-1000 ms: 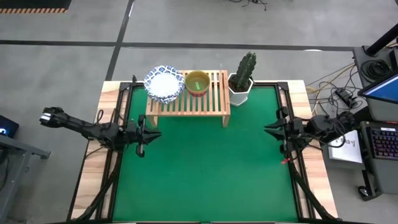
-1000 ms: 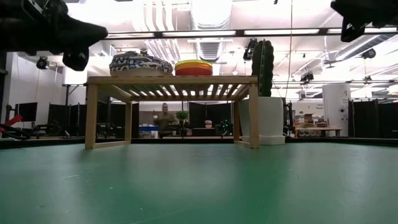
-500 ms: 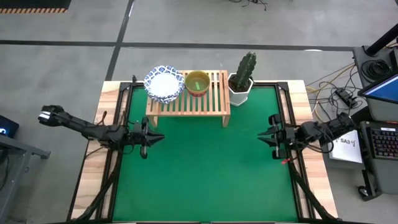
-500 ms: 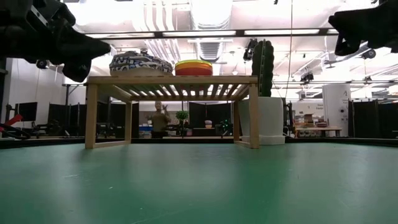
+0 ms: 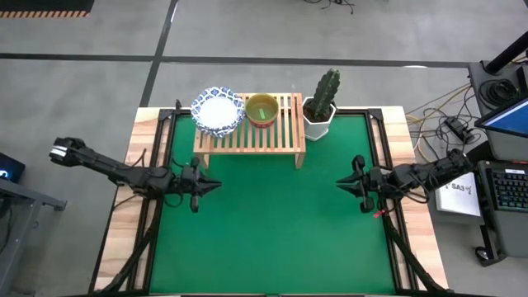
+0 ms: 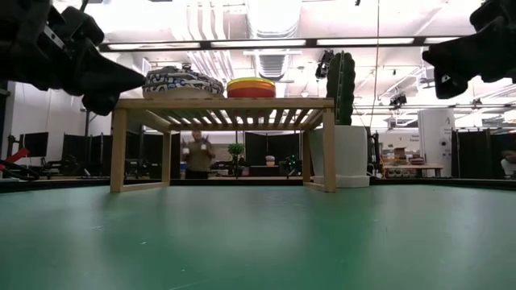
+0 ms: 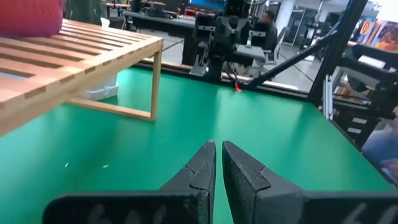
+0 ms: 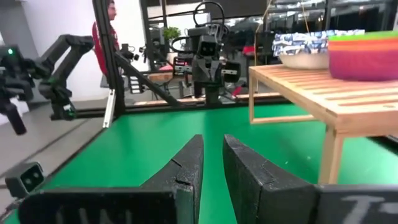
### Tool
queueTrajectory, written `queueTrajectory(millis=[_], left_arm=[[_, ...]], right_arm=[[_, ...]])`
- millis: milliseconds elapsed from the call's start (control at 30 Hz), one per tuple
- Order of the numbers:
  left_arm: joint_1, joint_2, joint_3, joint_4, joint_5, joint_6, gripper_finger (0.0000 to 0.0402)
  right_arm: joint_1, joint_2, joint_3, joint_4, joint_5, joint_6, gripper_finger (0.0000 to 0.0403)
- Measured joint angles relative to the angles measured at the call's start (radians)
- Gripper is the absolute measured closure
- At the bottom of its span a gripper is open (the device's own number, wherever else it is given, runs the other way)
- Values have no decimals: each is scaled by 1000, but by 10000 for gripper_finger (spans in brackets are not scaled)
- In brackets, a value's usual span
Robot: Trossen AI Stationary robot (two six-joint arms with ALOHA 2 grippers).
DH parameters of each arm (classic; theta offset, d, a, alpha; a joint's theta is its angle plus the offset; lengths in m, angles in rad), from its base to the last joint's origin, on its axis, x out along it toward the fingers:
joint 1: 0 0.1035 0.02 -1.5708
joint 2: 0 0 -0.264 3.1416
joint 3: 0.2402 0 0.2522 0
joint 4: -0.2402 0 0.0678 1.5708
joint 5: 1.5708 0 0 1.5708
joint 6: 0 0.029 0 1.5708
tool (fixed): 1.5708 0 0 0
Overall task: Place and stack bowls onto a shelf
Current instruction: Return to Home Position
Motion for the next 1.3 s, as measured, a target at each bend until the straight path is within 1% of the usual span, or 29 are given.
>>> queueTrajectory(millis=[167, 1300], left_arm=[[0, 37, 0, 0, 0, 0, 391], [0, 286, 0, 0, 0, 0, 391]], right_arm=[[0, 3, 0, -2, 3, 43, 351], [0, 4, 0, -5, 3, 34, 351]])
